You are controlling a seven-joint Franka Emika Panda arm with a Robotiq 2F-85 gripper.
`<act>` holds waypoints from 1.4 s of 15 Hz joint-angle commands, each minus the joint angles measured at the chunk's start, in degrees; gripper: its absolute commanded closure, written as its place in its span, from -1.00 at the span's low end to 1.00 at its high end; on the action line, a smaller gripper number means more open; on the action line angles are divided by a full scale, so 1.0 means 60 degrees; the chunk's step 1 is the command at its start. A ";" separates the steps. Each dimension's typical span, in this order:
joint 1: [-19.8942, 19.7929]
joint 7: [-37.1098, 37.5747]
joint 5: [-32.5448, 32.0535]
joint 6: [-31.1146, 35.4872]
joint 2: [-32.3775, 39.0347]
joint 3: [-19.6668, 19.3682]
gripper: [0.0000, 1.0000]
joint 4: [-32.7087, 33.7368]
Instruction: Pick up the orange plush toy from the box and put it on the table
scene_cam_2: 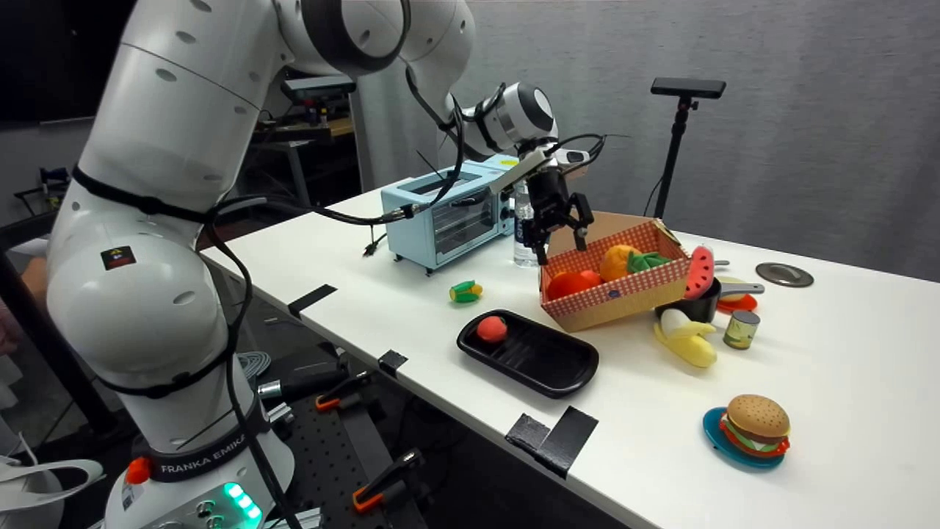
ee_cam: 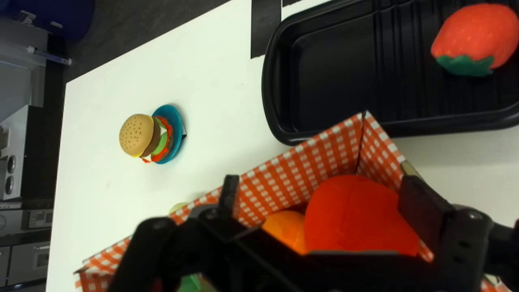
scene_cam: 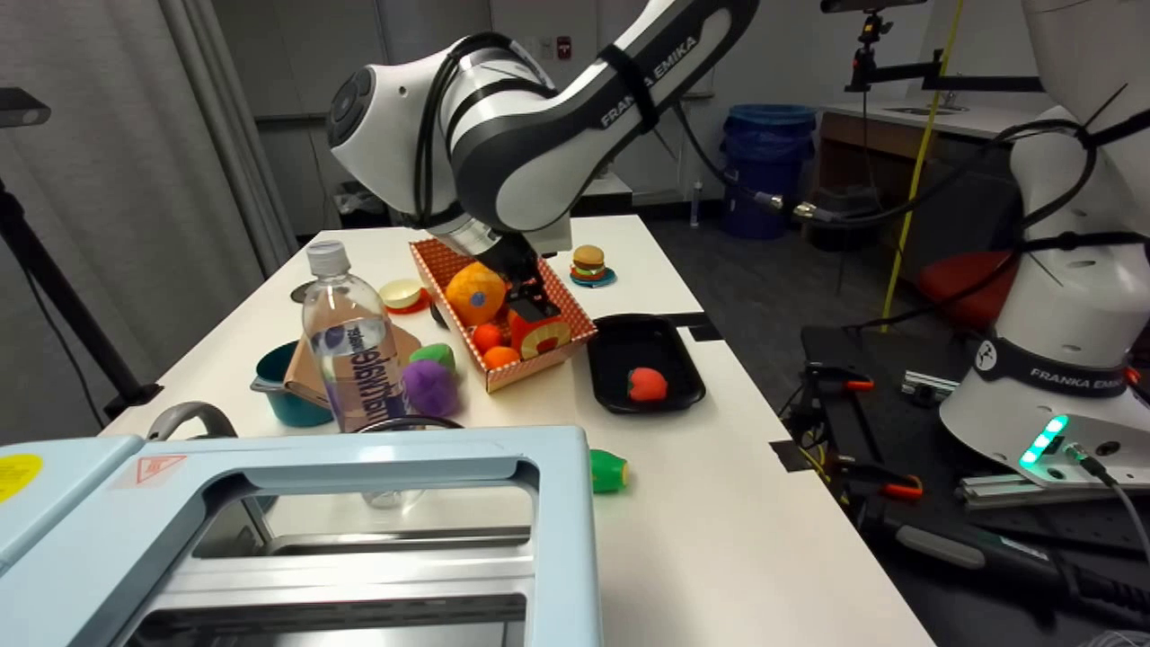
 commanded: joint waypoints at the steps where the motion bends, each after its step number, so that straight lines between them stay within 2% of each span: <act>1: 0.0345 -0.0400 0.0061 -0.0614 0.1615 -0.0432 -1.00 0.2327; 6: 0.0400 -0.0447 0.0748 -0.1033 0.3102 -0.0699 -1.00 0.4438; 8: 0.0233 -0.0545 0.1257 -0.1100 0.3676 -0.0782 -1.00 0.5238; 12: 0.0268 -0.0283 0.2258 -0.2035 0.4609 -0.1093 -1.00 0.6724; 16: 0.0182 -0.0065 0.2808 -0.3113 0.5409 -0.1371 -1.00 0.8159; 17: 0.0071 0.0067 0.2831 -0.3408 0.5632 -0.1245 -0.50 0.8615; 18: 0.0026 0.0140 0.2928 -0.3638 0.5815 -0.1251 -0.47 0.8976; 21: -0.0079 0.0641 0.3193 -0.4107 0.6219 -0.1207 -0.01 0.9817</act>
